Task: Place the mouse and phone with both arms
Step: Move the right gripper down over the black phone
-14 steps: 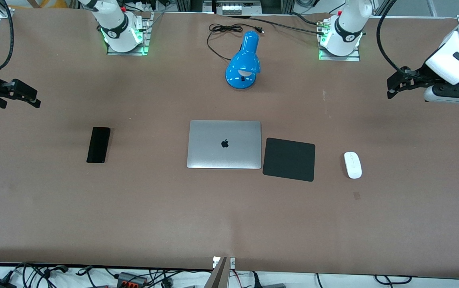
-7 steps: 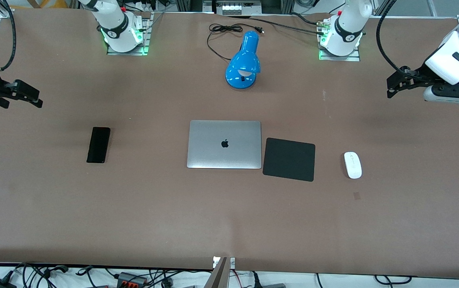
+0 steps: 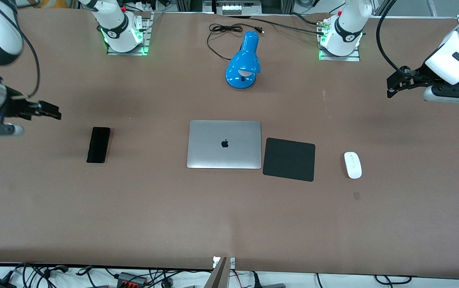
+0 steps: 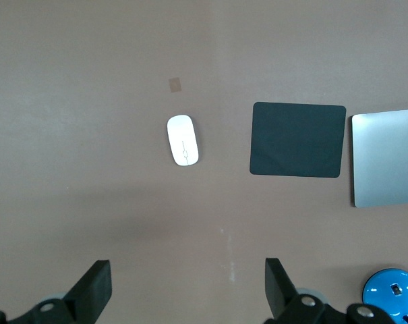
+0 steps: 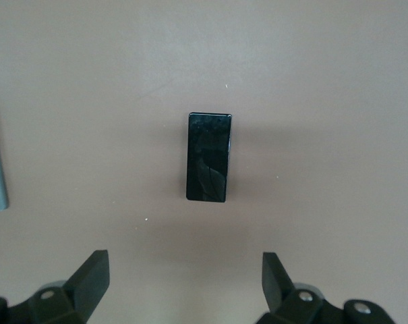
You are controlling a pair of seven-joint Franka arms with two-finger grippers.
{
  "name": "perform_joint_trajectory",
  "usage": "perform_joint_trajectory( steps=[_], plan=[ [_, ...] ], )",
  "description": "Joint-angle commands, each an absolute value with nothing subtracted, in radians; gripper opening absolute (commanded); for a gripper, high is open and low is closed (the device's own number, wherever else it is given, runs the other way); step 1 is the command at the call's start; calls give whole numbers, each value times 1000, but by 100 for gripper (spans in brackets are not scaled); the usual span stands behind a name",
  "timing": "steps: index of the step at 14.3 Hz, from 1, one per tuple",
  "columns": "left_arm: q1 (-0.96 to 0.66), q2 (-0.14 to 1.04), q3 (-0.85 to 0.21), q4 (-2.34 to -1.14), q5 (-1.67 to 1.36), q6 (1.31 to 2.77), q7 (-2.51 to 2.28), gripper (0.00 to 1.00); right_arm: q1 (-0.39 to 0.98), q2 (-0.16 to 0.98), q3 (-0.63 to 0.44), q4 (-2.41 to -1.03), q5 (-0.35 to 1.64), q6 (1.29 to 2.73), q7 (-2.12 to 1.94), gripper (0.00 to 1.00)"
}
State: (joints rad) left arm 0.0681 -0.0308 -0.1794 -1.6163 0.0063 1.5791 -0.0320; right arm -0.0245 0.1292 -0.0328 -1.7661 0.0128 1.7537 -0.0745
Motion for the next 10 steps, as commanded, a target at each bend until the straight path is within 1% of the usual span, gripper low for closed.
perform_joint_trajectory(
  steps=[1, 6, 10],
  plan=[
    [69, -23, -181, -1594, -3, 1560, -26, 100, -32, 149, -29, -1819, 0, 1828, -34, 100],
    [71, -23, -181, -1594, -3, 1560, -25, 100, -23, 212, -29, -1877, -29, 1957, -25, 100],
    [71, -23, -181, -1594, -3, 1560, -25, 100, -23, 299, -28, -1891, -29, 2048, 23, 100]
  ],
)
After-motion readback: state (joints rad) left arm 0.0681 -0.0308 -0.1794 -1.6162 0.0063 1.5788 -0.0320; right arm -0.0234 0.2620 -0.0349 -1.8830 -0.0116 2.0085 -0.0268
